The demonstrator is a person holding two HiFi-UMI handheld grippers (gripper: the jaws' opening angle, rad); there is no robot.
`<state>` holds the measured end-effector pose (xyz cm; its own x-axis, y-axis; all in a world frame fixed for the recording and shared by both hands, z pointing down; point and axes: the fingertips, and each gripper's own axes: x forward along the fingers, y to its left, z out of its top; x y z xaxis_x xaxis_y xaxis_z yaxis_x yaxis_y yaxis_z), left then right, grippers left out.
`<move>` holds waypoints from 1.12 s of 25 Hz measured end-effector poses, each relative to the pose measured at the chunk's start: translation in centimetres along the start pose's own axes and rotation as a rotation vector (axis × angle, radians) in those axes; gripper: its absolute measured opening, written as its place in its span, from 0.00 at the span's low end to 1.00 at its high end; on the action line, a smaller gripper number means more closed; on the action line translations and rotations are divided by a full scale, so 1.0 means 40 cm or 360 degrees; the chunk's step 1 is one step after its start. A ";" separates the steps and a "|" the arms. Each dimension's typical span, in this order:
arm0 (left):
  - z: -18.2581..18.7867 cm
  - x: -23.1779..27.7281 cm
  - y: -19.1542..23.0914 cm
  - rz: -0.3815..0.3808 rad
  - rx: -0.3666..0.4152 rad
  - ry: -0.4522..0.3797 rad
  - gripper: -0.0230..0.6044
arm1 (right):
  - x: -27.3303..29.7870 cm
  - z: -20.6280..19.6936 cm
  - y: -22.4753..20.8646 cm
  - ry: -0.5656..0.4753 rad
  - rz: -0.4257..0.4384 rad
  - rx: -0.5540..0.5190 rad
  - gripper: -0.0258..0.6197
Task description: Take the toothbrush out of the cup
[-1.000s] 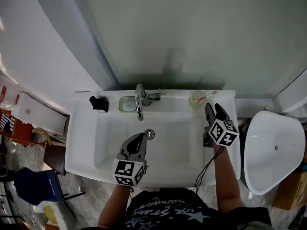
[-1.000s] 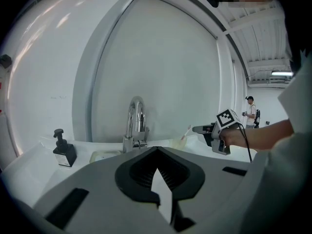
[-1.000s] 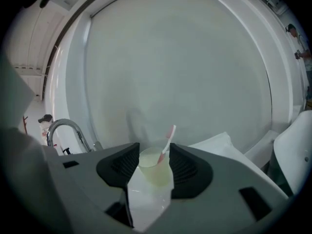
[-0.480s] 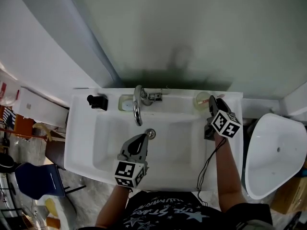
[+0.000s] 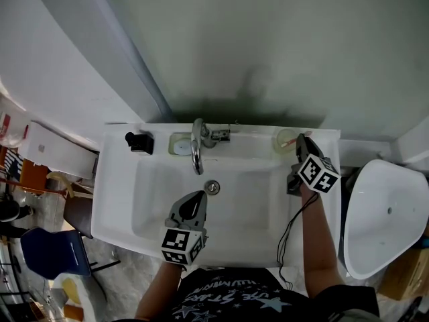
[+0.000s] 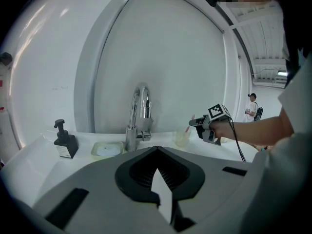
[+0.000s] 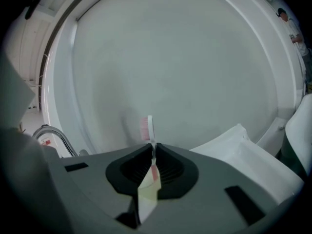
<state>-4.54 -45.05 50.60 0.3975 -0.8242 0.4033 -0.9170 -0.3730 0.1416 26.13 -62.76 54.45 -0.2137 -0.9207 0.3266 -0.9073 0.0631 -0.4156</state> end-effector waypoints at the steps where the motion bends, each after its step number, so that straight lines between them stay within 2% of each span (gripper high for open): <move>1: 0.002 -0.006 0.003 0.0006 0.0000 -0.0007 0.06 | -0.002 0.004 0.006 -0.0006 0.0008 -0.0005 0.10; 16: 0.067 -0.106 0.019 -0.0005 0.0060 -0.0163 0.06 | -0.115 0.158 0.115 -0.0263 0.0084 -0.0070 0.10; 22: 0.084 -0.157 0.001 -0.0085 0.0099 -0.0231 0.06 | -0.190 0.204 0.178 -0.0367 0.0121 -0.0119 0.09; 28: 0.080 -0.242 -0.008 -0.0112 0.0097 -0.0265 0.06 | -0.307 0.220 0.243 -0.0436 0.0149 -0.0144 0.09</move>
<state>-7.99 -38.33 43.76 0.4653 -0.8525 0.2383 -0.8850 -0.4531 0.1071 23.14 -54.24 38.92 -0.2032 -0.9781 0.0444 -0.9195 0.1751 -0.3519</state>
